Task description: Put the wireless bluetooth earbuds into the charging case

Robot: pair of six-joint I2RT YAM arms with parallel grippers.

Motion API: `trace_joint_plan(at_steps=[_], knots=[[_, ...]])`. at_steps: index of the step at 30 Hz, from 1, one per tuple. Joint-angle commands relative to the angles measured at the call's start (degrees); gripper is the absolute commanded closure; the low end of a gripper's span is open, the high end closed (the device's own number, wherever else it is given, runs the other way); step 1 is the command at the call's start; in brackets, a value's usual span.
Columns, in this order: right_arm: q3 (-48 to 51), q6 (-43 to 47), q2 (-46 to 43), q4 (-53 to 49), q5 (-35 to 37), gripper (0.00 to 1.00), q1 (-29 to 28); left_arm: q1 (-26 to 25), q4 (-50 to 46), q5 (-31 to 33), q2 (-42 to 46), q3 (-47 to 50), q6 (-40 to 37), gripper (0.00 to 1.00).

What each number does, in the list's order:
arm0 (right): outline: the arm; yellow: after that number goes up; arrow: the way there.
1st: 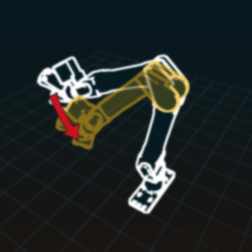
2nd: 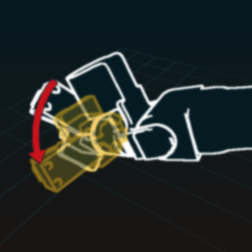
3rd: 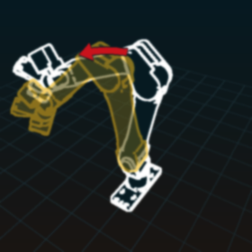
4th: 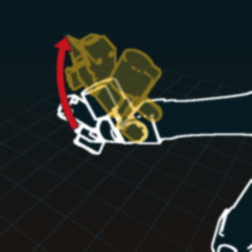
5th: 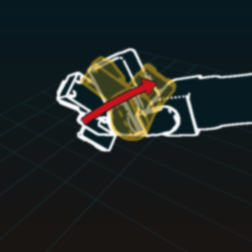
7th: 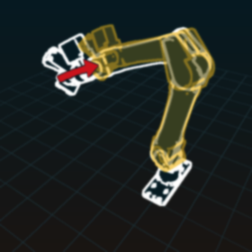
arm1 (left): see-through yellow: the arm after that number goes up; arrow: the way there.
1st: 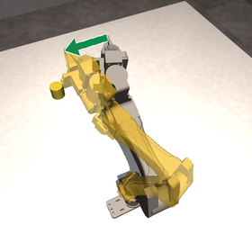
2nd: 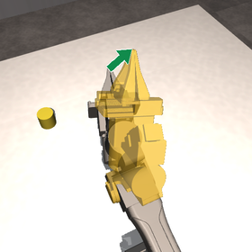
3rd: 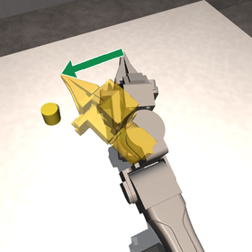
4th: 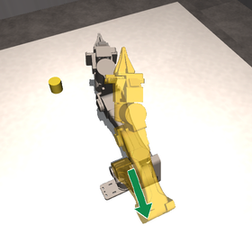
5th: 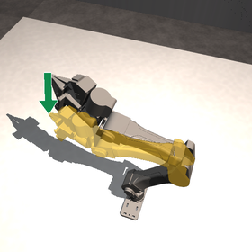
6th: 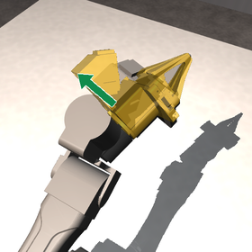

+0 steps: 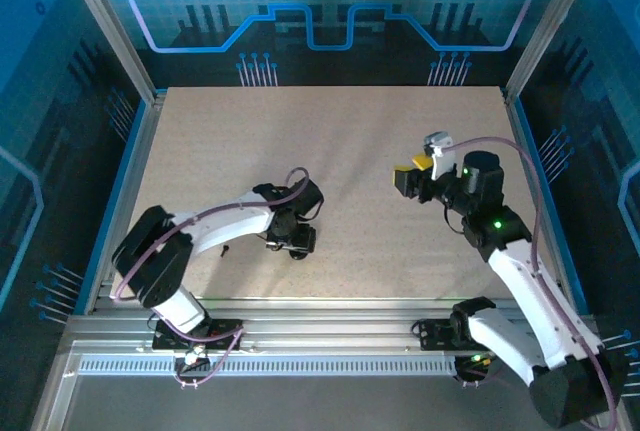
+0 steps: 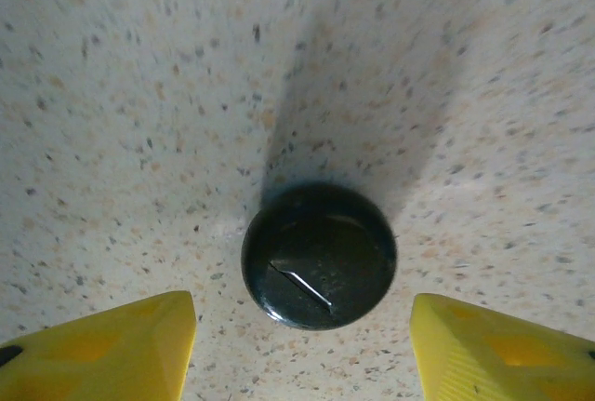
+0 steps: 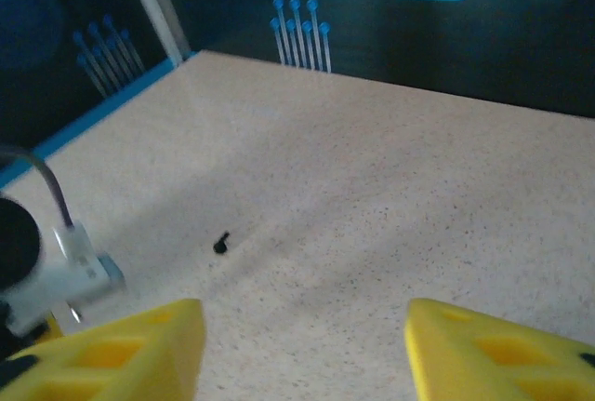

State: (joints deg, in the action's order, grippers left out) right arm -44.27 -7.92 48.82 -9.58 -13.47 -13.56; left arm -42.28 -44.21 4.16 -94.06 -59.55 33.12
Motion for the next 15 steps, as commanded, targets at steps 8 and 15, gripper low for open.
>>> trace_joint_plan(at_steps=[8, 15], knots=[[5.9, -2.6, -8.8, 0.5, 0.7, 0.17, -0.2, -0.8, -5.4, -1.9, -7.1, -5.9, 2.5, 0.37], [5.4, -2.3, -6.6, -0.3, -1.9, 0.17, -0.1, -1.1, -4.5, -3.0, -10.7, -8.3, 2.2, 0.38]])
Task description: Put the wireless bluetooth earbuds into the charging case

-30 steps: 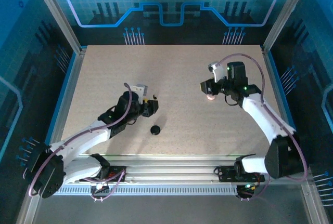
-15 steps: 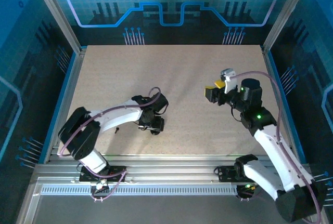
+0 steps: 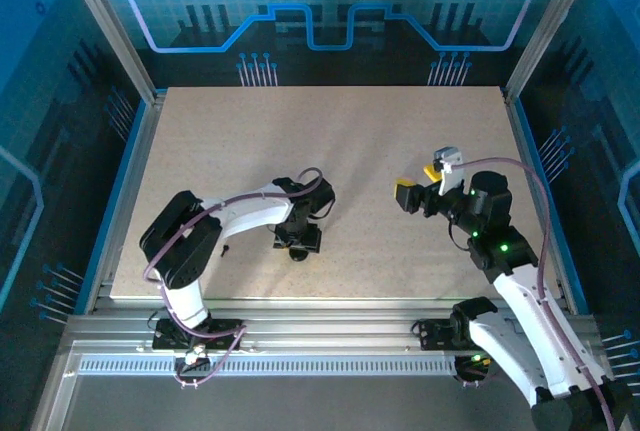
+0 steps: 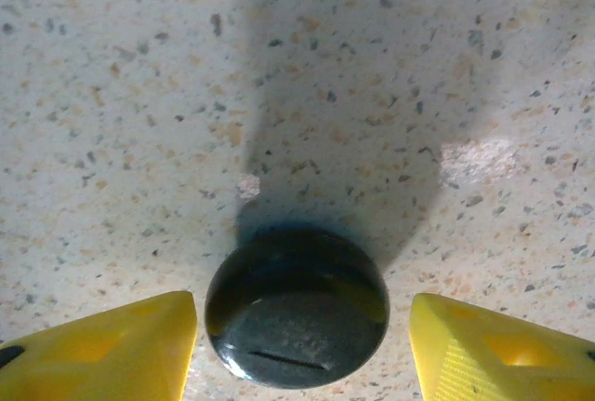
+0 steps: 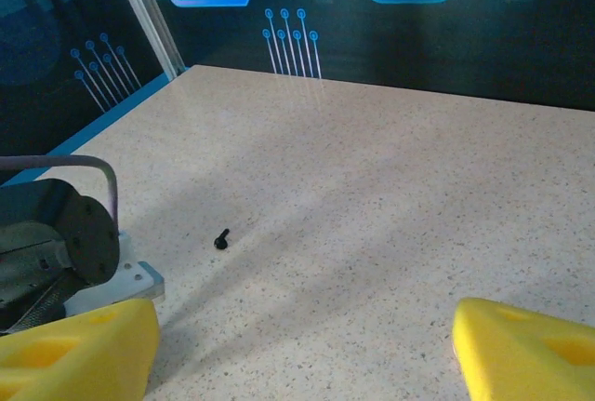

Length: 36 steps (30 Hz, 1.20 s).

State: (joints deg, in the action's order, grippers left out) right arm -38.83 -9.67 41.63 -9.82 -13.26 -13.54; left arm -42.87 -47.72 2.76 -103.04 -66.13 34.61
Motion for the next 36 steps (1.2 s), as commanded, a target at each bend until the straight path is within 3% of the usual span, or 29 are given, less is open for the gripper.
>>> trace_joint_plan(at_steps=[1, 9, 16, 19, 23, 28, 36], knots=[[0.0, -0.5, 0.9, -0.1, -2.2, 0.17, -0.2, -0.6, -1.0, -1.5, -2.2, -1.9, 0.8, 0.38], [-0.1, -0.5, 1.4, -0.3, -3.0, 0.16, -0.2, -0.7, -2.1, -1.7, -4.0, -2.1, 0.4, 0.46], [0.2, -4.9, 2.4, -0.1, -0.5, 0.14, -0.2, -0.8, -3.6, 1.8, -1.6, -1.9, -1.5, 0.64], [-1.3, -8.2, 4.1, -3.3, 1.8, 0.09, -0.1, -0.8, -2.5, 3.9, 0.9, -1.7, -4.6, 0.65], [-3.5, -7.1, 7.8, -7.0, -2.4, 0.12, -0.1, -0.9, 0.8, 3.8, 4.7, -1.6, -12.7, 0.68], [-8.0, -2.3, 14.0, -13.2, -11.2, 0.22, -0.2, -1.0, 5.9, 0.1, 8.4, -1.7, -26.5, 0.68], [-14.9, -0.1, 22.0, -21.9, -22.0, 0.29, -0.4, -1.8, 16.3, -9.4, 16.8, 2.5, -47.4, 0.68]])
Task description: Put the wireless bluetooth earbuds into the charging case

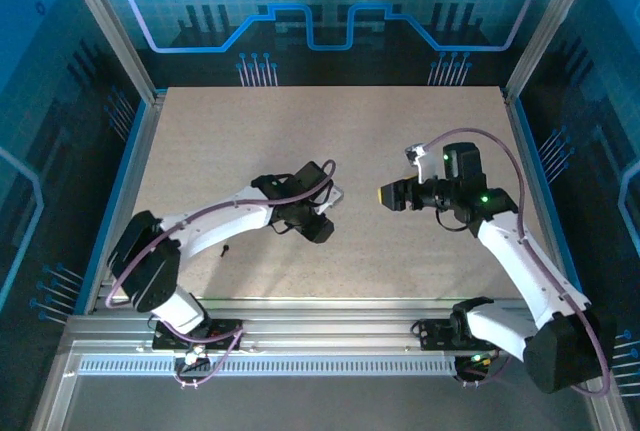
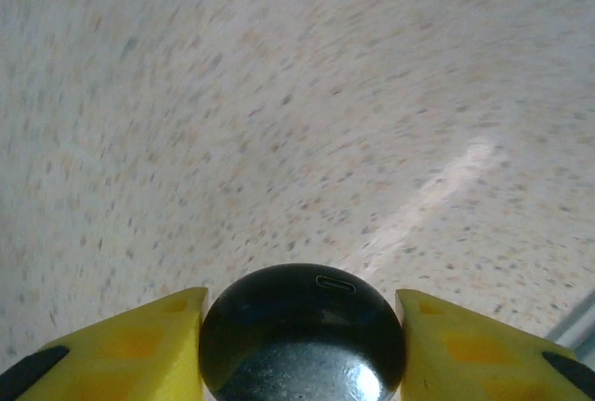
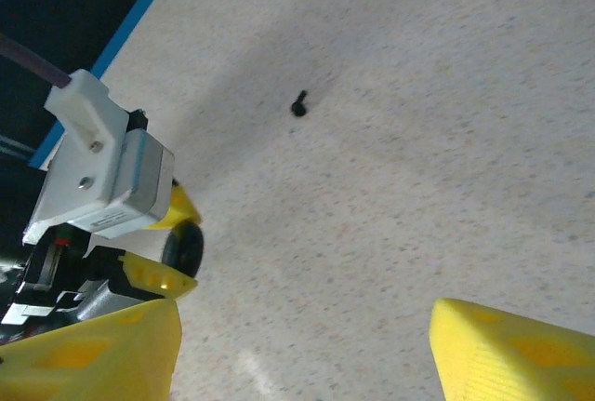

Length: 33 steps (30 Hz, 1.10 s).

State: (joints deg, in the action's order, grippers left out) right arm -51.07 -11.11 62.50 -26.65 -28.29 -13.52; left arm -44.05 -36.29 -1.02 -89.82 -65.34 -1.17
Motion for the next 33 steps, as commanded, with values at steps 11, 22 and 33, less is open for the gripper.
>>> trace_joint_plan(at_steps=[11, 22, 33], knots=[[-8.3, -1.5, 11.9, -9.6, -19.9, 0.34, -1.3, -2.1, 14.4, -10.2, 14.3, 10.3, -37.7, 0.69], [-13.4, -0.2, 21.5, -13.9, -25.1, 0.38, -8.0, -5.4, 18.1, -5.8, 16.6, 13.6, -49.0, 0.71], [-6.0, -1.1, 18.4, -12.1, -26.5, 0.44, -10.3, -5.7, 20.3, -3.9, 15.2, 13.0, -47.6, 0.71]])
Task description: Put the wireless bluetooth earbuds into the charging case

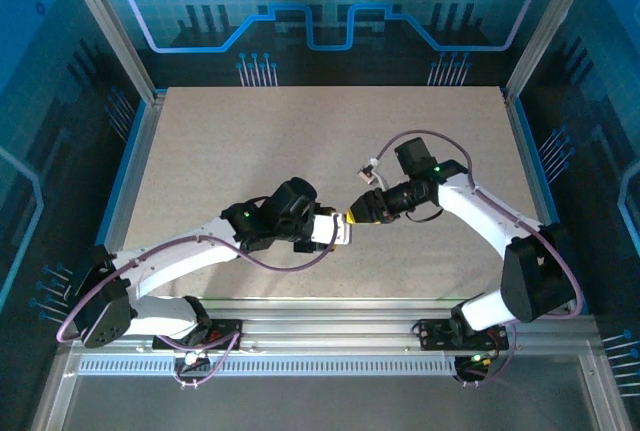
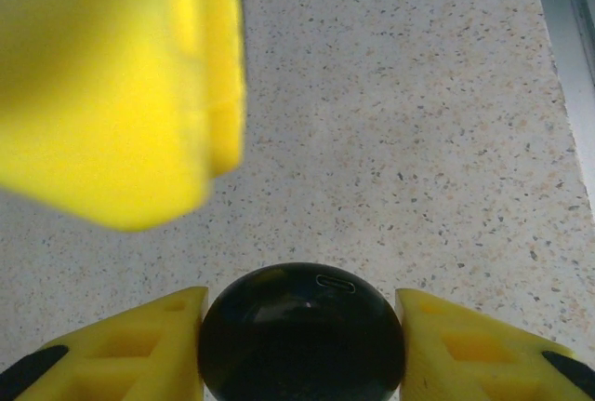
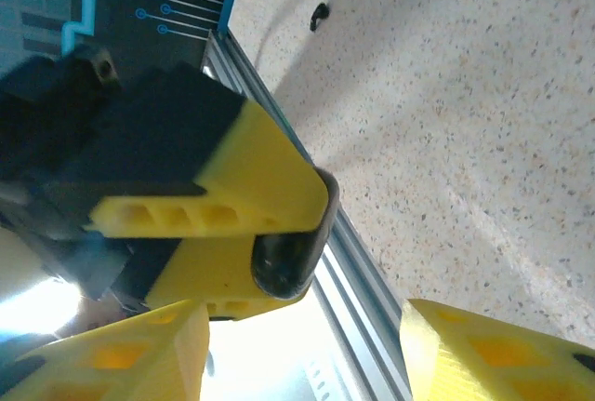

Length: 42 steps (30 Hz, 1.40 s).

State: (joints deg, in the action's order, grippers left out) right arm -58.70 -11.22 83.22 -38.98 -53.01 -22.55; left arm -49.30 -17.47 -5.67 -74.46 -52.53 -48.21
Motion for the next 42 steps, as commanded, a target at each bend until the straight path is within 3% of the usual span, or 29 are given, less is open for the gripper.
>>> trace_joint_plan(at_steps=[1, 23, 30, 32, 35, 38, 42], knots=[[2.4, -1.9, -2.8, 1.4, -1.7, 0.44, -1.4, -0.4, 1.7, 0.8, -0.2, 0.1, -0.3, 0.71], [4.6, -11.0, -0.9, 14.6, 2.2, 0.60, -6.4, -1.0, 4.9, -0.3, 0.2, 0.2, 3.2, 0.71], [5.0, -10.5, -1.8, 14.5, 2.3, 0.74, -6.7, -1.0, 5.9, 2.1, 0.1, 0.6, 3.5, 0.70], [5.2, -9.9, -3.0, 14.4, 3.6, 0.77, -6.7, -1.0, 6.2, 2.9, 0.0, 0.5, 3.8, 0.63], [6.3, -10.0, -5.5, 16.1, 5.4, 0.79, -6.4, -0.9, 7.6, 4.1, -0.1, 0.9, 4.8, 0.42], [7.7, -10.4, -8.2, 18.6, 7.6, 0.79, -5.7, -0.7, 10.2, 4.5, 0.3, 1.6, 7.1, 0.28], [9.7, -9.6, -11.2, 20.6, 11.3, 0.79, -4.9, 0.8, 13.0, 3.0, 1.2, 2.0, 12.1, 0.25]])
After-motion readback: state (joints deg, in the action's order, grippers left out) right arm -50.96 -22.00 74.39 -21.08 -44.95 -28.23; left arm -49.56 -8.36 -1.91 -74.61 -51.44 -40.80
